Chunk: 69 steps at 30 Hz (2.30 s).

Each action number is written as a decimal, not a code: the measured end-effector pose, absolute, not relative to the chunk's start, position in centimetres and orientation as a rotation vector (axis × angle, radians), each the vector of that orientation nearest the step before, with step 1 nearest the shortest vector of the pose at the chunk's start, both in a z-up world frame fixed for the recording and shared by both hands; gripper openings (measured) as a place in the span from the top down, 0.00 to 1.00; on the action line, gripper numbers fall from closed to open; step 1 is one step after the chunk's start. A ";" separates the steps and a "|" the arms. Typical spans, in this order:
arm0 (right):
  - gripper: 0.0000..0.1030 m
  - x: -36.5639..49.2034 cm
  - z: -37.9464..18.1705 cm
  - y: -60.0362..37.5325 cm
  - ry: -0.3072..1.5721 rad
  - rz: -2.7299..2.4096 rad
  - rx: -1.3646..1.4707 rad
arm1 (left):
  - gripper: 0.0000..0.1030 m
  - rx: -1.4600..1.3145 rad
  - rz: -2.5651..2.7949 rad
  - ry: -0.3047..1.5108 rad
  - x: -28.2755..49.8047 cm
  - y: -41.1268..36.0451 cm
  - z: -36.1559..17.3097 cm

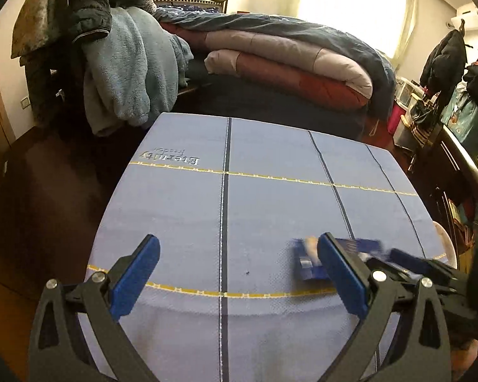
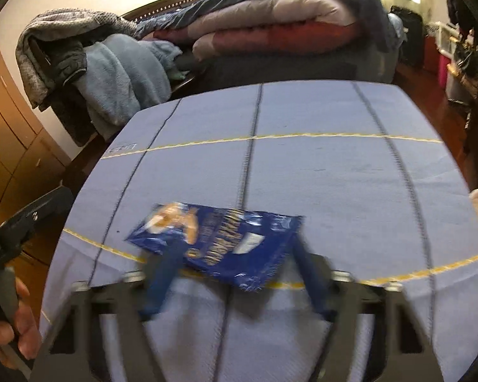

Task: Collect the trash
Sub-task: 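Grasp the blue wafer packet with the right tool, then carry the blue wafer packet to the wastebasket and open the right tool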

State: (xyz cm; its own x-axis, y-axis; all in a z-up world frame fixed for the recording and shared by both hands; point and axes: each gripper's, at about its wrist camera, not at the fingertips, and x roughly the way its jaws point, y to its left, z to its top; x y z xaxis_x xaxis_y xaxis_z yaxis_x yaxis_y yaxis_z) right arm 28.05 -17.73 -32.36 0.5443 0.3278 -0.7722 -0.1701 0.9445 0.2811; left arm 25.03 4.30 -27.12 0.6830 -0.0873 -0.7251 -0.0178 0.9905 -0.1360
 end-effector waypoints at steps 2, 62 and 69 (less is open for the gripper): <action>0.97 28.6 -32.7 -17.3 0.964 0.327 0.199 | 0.04 -0.136 -0.043 0.817 25.1 4.1 -27.0; 0.99 18.9 -22.0 -35.3 0.626 0.062 0.345 | 0.04 0.002 -0.328 0.692 24.6 -12.9 -23.1; 0.99 17.6 -21.7 -40.9 0.589 -0.059 0.369 | 0.04 0.055 -0.421 0.694 24.7 -18.6 -23.3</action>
State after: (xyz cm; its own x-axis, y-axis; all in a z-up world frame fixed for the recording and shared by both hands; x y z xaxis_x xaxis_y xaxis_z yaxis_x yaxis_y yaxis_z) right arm 17.63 -40.86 -21.72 0.8320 0.0502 -0.5525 0.1585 0.9329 0.3234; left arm 24.73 -18.64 -23.34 0.6887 -0.3579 -0.6306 0.3940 0.9148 -0.0889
